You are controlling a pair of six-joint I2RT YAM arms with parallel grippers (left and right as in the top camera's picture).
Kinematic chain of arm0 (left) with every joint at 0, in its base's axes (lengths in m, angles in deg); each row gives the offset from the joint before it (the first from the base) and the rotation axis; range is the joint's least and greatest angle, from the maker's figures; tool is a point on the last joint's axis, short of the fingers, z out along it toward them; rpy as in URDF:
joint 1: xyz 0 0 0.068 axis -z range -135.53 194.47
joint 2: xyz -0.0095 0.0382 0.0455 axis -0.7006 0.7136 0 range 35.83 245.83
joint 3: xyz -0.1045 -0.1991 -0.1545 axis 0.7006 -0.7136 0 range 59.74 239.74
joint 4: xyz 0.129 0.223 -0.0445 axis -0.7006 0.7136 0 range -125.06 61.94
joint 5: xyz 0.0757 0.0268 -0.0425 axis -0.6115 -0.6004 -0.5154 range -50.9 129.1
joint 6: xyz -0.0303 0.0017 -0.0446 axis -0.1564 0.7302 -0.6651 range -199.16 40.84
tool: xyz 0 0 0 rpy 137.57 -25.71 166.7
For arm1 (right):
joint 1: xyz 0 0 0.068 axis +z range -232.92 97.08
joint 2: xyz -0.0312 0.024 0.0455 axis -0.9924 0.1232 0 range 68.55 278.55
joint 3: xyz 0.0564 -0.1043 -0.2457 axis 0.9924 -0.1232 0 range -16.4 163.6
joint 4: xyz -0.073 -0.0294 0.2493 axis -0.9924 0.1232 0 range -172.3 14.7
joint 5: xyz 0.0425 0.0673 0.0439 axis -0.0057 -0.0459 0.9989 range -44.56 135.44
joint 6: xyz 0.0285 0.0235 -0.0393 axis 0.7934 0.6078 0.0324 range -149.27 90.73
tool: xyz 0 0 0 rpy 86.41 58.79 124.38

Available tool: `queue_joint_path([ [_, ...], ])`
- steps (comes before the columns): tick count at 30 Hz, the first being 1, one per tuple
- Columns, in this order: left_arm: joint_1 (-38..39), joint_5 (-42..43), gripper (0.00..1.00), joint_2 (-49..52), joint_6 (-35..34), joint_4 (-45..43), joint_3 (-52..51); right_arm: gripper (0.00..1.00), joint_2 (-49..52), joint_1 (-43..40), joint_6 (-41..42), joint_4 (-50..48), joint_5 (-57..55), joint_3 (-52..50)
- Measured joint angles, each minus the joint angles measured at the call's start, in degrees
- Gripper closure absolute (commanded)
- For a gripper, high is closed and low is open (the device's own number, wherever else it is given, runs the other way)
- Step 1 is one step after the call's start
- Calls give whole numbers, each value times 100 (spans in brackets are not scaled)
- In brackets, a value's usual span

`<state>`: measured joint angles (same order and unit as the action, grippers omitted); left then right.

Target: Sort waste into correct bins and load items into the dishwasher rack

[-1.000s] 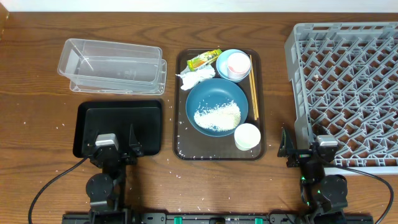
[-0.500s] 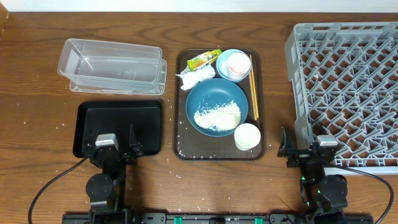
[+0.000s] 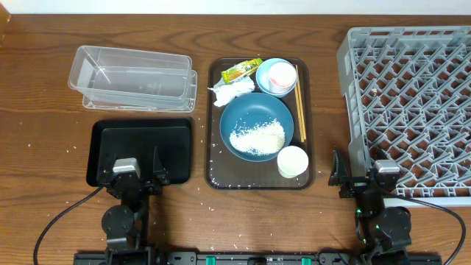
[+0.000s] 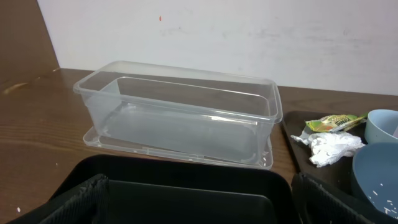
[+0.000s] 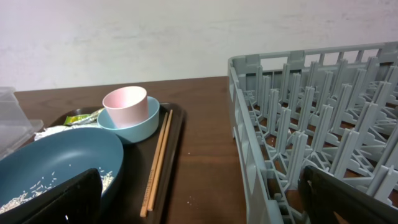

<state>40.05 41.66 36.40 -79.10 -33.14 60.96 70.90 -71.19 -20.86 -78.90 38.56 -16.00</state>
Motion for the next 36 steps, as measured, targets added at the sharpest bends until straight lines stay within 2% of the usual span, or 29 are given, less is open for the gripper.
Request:
queue_joint_path([
  [28,0,55,5,2,-74,-39,0,1,0,0,0,0,0,0],
  [31,0,636,5,2,-629,-186,-13,1,0,0,0,-2,0,0],
  [36,0,2103,5,2,-2358,-1010,-68,1,0,0,0,-2,0,0],
])
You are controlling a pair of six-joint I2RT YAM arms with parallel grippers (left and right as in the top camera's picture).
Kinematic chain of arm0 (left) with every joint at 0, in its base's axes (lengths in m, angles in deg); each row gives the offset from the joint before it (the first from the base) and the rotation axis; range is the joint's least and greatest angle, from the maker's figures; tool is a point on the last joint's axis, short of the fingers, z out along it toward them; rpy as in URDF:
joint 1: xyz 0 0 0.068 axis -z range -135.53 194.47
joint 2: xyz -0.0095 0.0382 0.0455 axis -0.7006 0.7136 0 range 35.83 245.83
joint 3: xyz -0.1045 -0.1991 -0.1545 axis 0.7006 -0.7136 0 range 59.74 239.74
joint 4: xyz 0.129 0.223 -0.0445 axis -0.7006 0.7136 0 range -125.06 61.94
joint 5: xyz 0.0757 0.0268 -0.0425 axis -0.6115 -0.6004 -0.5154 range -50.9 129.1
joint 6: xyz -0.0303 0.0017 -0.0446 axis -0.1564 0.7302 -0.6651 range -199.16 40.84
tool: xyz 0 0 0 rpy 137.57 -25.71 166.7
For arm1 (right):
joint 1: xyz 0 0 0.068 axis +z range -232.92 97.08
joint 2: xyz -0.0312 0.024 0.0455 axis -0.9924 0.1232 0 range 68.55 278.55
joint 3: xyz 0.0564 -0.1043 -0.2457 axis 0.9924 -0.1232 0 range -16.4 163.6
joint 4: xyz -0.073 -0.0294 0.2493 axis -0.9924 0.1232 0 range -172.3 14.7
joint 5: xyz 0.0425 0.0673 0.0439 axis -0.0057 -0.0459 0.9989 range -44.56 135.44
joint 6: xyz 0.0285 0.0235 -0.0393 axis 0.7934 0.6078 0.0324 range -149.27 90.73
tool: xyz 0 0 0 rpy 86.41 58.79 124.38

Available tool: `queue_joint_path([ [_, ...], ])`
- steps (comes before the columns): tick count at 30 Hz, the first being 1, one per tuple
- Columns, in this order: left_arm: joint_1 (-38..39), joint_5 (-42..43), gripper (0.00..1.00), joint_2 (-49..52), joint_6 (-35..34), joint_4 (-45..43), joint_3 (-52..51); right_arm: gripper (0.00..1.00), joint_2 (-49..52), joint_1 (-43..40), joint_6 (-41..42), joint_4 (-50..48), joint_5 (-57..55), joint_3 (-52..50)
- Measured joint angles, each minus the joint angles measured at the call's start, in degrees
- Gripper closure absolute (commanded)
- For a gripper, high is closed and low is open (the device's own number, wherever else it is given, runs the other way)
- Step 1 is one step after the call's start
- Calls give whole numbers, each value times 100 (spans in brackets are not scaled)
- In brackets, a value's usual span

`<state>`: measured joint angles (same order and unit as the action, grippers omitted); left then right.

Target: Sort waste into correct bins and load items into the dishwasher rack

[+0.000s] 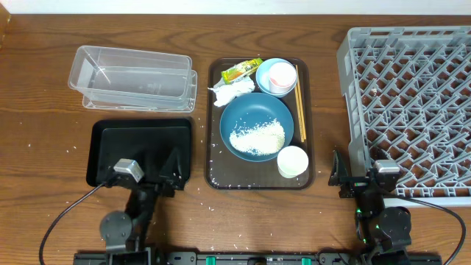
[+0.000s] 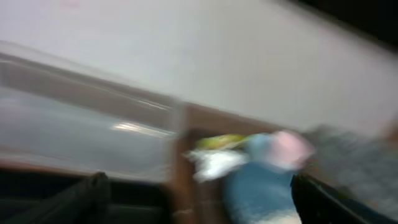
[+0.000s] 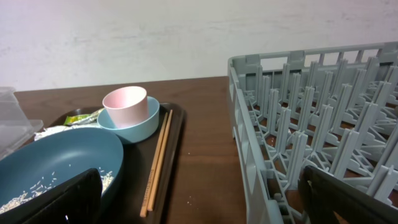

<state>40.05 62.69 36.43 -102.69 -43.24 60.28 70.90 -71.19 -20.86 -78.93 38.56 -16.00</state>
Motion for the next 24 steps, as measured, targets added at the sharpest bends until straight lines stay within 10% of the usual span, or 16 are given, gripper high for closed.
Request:
queue_joint_path([
  [8,4,658,5,-2,-1727,-1801,-17,1,0,0,0,2,0,0],
  [24,4,42,5,1036,-2044,-1895,511,1,0,0,0,2,2,0],
])
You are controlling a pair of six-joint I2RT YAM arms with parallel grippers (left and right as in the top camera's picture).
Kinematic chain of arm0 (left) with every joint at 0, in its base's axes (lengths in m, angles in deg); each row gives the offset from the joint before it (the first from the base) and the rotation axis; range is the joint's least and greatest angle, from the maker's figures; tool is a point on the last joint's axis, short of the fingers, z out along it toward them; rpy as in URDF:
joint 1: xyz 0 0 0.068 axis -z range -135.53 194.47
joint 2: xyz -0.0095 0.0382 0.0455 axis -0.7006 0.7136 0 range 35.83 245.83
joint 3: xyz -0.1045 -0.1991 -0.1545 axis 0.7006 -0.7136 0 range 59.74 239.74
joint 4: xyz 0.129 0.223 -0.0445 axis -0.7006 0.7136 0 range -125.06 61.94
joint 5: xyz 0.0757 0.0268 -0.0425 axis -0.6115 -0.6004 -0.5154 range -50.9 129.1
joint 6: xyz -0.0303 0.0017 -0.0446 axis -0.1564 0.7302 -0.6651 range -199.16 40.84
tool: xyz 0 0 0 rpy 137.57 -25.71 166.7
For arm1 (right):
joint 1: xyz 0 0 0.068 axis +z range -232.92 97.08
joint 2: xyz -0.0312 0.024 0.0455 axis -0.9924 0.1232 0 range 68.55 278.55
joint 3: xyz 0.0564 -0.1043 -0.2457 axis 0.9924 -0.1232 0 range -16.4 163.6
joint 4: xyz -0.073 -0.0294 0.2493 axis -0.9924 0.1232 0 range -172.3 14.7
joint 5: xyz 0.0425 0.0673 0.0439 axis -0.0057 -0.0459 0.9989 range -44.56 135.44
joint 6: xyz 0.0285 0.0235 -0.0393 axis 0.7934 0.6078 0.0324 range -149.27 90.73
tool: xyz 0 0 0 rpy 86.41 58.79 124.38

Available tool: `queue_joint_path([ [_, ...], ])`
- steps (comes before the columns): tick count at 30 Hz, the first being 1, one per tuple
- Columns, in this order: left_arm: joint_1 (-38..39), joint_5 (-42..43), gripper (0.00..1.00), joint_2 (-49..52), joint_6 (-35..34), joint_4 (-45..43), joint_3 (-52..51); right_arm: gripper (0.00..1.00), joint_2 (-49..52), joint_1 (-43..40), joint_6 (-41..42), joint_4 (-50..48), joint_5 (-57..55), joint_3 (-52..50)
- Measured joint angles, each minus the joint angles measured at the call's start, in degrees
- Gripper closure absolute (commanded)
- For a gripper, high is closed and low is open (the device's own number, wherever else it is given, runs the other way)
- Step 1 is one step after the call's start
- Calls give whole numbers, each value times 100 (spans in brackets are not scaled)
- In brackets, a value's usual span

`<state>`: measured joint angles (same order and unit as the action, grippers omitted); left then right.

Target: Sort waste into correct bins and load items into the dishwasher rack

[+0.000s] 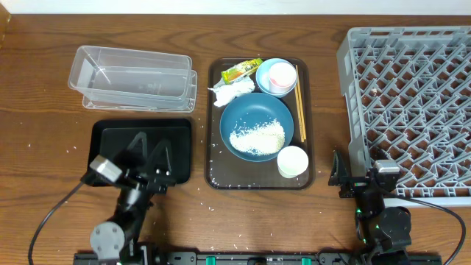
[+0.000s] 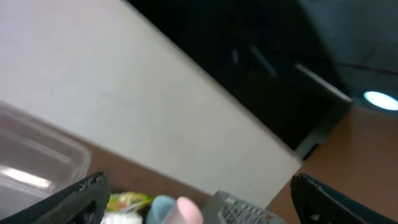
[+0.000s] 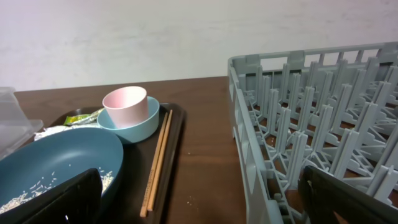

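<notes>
A dark tray (image 1: 215,177) holds a blue plate with rice (image 1: 254,135), a pink cup (image 1: 282,73) inside a blue bowl (image 1: 265,76), chopsticks (image 1: 299,103), a white cup (image 1: 292,161), a green wrapper (image 1: 241,71) and a crumpled tissue (image 1: 232,93). My left gripper (image 1: 149,152) is open and empty over the black bin (image 1: 110,140), angled towards the tray. Its blurred wrist view shows the wall, the pink cup (image 2: 189,210) and the wrapper (image 2: 127,202). My right gripper (image 1: 347,175) stands open and empty at the grey rack's (image 1: 412,103) near left corner.
A clear plastic bin (image 1: 132,77) sits on its lid at the back left, behind the black bin. Rice grains are scattered on the wooden table (image 1: 44,147) around the tray. The rack (image 3: 298,155) fills the right side.
My left arm has shifted to the left and tilted. Its camera now looks higher, at the wall and the room above it. The right arm and all objects have not moved.
First both grippers were open at the table's near edge, the left facing the clear bin over the black bin. Then the left gripper had turned right towards the tray. Now it is tilted upward, still open and empty. Nothing on the tray has been touched.
</notes>
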<state>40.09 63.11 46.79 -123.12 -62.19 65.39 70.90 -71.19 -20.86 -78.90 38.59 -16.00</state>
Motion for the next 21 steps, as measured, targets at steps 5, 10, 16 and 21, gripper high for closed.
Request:
queue_joint_path([
  [5,0,-17,5,925,55,37,260,1,0,0,-2,-2,-2,0],
  [10,0,-2,5,1696,439,881,949,1,0,0,-2,-2,-2,0],
  [16,2,-643,5,2940,1346,4581,3163,1,0,0,-9,-2,-2,0],
  [21,33,-1097,5,4089,1825,6494,5021,1,0,0,-11,-2,-2,0],
])
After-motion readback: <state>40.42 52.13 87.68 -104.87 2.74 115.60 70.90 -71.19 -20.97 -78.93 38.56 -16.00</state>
